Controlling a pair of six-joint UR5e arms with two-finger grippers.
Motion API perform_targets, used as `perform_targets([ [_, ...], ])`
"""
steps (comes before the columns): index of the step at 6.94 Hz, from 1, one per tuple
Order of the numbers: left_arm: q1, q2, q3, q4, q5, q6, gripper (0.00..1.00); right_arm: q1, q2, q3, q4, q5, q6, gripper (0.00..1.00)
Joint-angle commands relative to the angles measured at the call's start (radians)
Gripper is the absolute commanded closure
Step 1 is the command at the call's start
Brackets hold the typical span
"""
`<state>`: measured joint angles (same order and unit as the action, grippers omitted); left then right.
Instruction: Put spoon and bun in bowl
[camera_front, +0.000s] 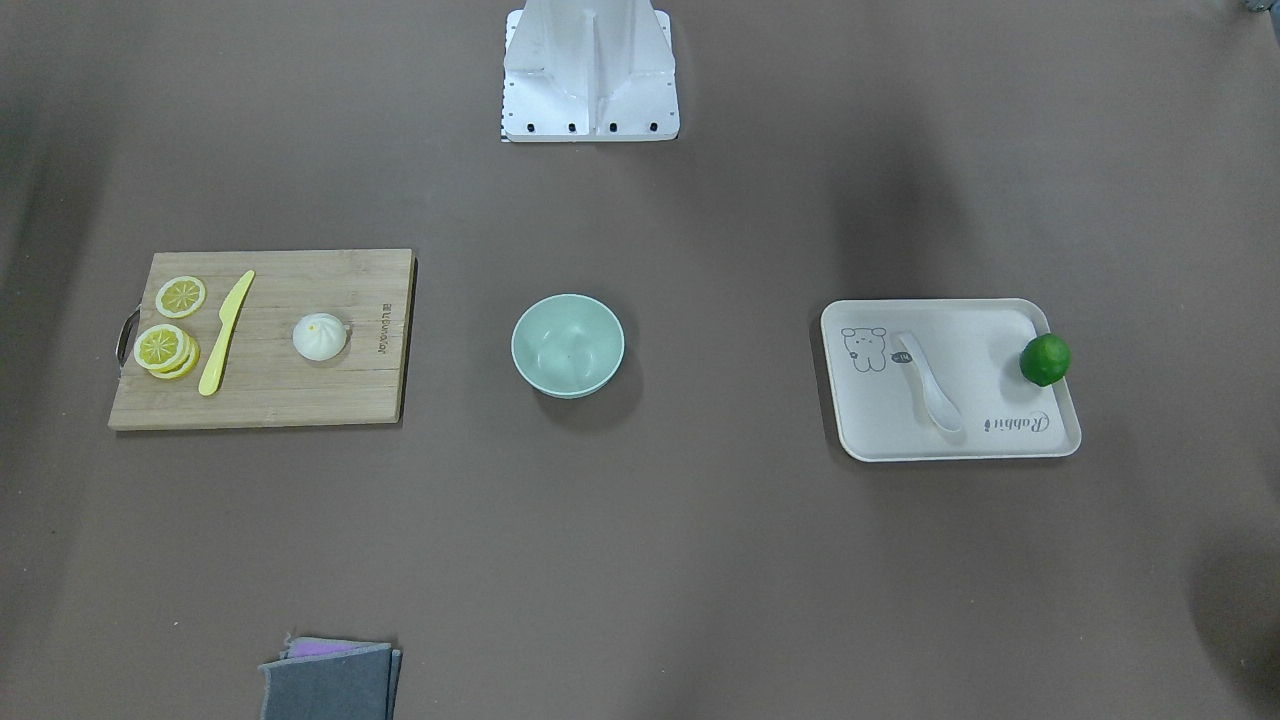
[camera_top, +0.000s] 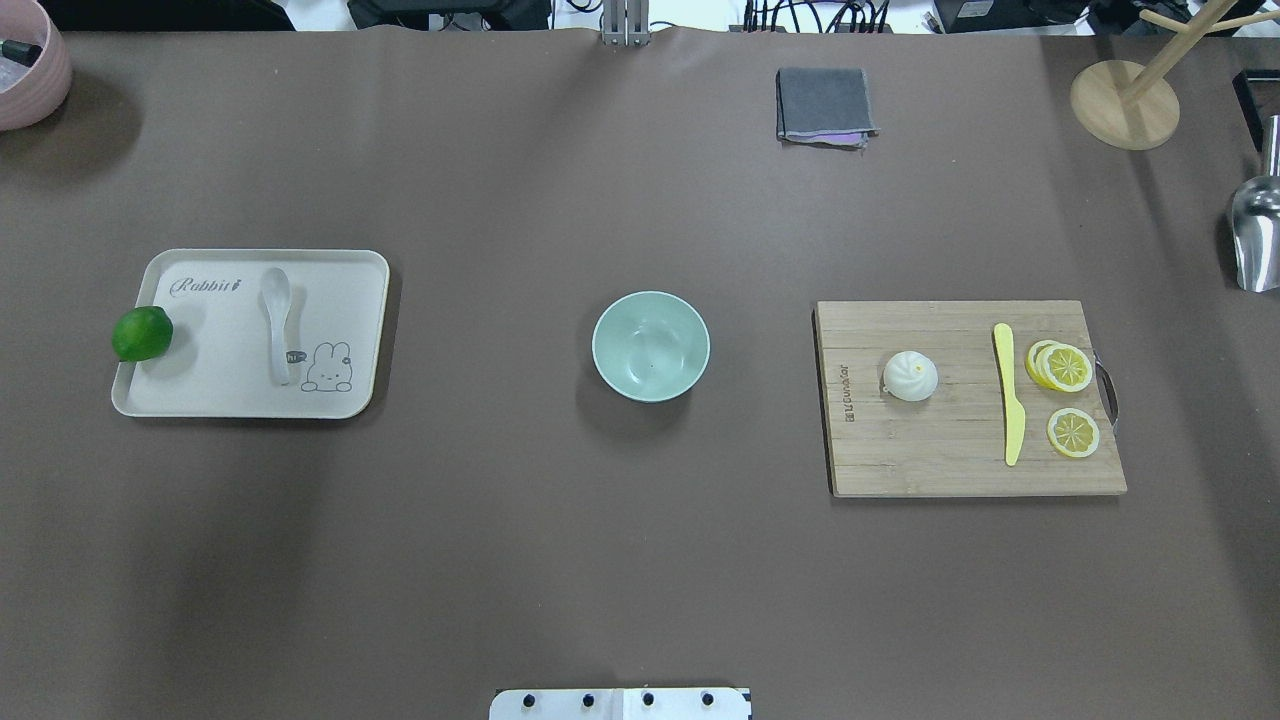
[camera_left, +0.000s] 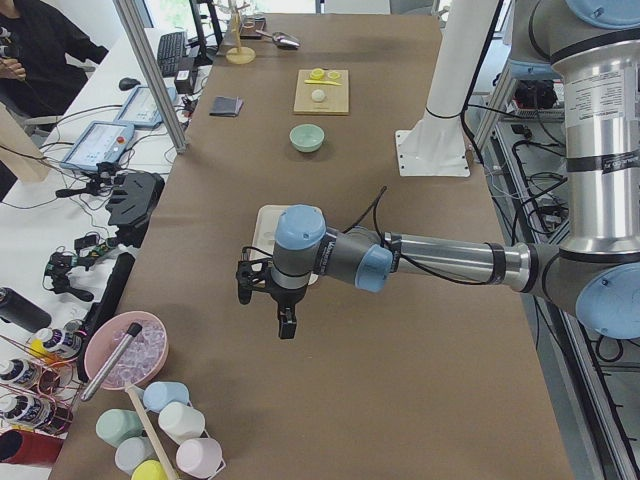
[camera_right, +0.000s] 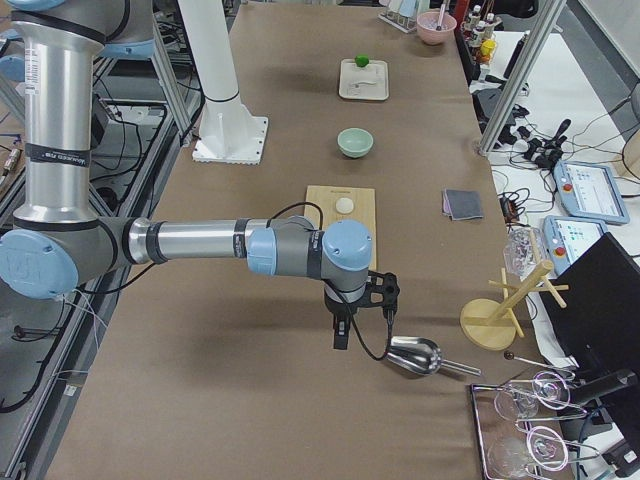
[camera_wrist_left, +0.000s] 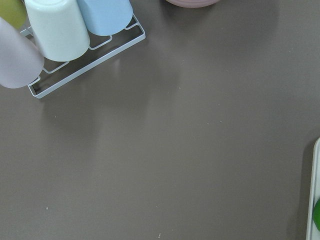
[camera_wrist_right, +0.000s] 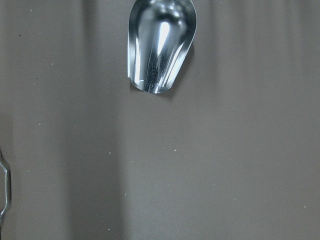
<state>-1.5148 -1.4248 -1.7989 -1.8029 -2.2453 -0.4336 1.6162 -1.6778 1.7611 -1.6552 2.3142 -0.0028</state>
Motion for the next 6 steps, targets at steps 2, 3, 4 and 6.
perform_targets([
  [2,0.001,-0.003,0.001,0.004,-0.001,-0.001,0.02,0.001,-0.005,0.027,-0.001,0.001,0.0,0.0],
  [3,0.001,-0.005,-0.004,0.004,0.0,-0.001,0.02,0.001,-0.01,0.029,-0.001,0.004,0.001,0.0],
  [4,0.007,-0.006,-0.001,0.0,0.0,-0.001,0.02,0.001,-0.008,0.031,-0.001,0.004,0.001,0.0],
  [6,0.043,-0.022,-0.034,0.0,-0.008,-0.002,0.02,-0.001,-0.011,0.037,-0.001,0.007,0.01,0.0],
])
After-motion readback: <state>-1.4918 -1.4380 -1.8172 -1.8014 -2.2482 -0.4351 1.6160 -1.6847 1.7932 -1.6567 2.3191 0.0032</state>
